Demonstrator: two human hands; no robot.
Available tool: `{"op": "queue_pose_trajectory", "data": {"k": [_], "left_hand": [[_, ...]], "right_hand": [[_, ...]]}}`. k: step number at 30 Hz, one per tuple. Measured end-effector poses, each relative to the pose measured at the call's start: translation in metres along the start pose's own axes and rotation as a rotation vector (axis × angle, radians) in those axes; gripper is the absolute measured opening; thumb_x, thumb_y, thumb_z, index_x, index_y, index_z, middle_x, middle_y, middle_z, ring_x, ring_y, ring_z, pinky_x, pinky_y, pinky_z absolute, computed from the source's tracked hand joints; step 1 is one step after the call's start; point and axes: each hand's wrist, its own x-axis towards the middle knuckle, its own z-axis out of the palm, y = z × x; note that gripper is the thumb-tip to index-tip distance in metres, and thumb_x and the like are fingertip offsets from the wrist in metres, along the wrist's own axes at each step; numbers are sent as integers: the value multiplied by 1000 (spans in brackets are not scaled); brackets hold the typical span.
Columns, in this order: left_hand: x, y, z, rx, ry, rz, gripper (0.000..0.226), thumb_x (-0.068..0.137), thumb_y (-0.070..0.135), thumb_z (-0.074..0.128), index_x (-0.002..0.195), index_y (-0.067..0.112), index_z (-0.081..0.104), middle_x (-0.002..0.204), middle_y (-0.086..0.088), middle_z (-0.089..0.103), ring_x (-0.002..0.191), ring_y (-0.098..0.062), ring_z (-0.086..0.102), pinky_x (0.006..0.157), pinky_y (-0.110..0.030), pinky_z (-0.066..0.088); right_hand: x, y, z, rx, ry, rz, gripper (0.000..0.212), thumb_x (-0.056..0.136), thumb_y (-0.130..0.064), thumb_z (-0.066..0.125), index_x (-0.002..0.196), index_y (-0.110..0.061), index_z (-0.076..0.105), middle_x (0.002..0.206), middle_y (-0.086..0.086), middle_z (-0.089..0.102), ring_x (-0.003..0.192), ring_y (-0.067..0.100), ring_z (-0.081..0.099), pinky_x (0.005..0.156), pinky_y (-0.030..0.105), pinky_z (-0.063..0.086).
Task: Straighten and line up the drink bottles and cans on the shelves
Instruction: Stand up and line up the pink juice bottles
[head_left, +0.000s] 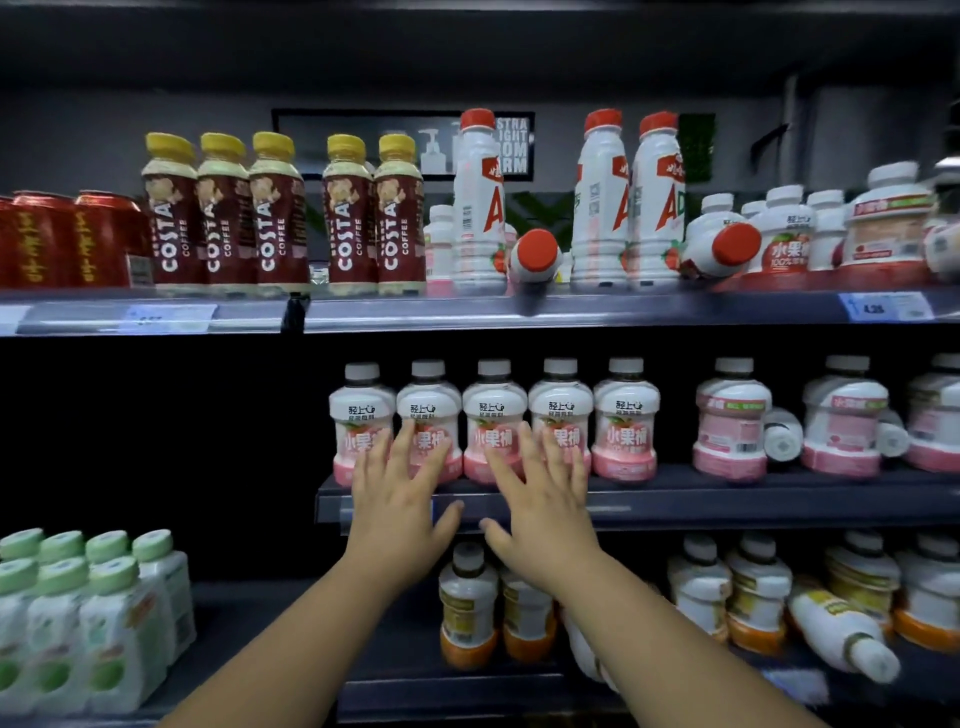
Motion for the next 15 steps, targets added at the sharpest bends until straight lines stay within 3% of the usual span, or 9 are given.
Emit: {"op": "queue_pose_trajectory", "data": {"k": [5, 8, 12, 15], "left_hand": [[15, 41, -3, -113, 43, 103, 68, 80, 53, 55, 142, 30, 42, 155, -13, 29, 145, -35, 21, 113, -55, 26], [21, 81, 4, -218, 21, 198, 65, 81, 53, 50, 141, 30, 39, 154, -14, 32, 142, -35, 26, 111, -53, 32], [24, 145, 23, -412, -53, 285, 63, 83, 48, 50, 142, 30, 37, 153, -10, 33, 139, -28, 35, 108, -43, 39], [31, 193, 36, -513, -84, 311, 64, 83, 46, 53, 143, 28, 40, 153, -6, 34, 139, -22, 35, 110, -33, 33]], "right_hand": [[-13, 34, -23, 130, 168, 90, 80, 90, -53, 52, 157, -38, 10, 166, 4, -10, 151, 26, -15, 118, 45, -14], [-28, 66, -35, 186, 279, 170, 78, 84, -52, 57, 154, -33, 28, 165, 8, 10, 151, 29, 4, 121, 49, 5], [-58, 118, -45, 191, 261, 277, 76, 88, -47, 60, 154, -33, 27, 165, 5, 7, 151, 25, 1, 120, 46, 8], [-76, 162, -51, 223, 274, 330, 74, 89, -45, 63, 153, -28, 30, 164, 6, 8, 150, 26, 3, 120, 46, 15]]}}
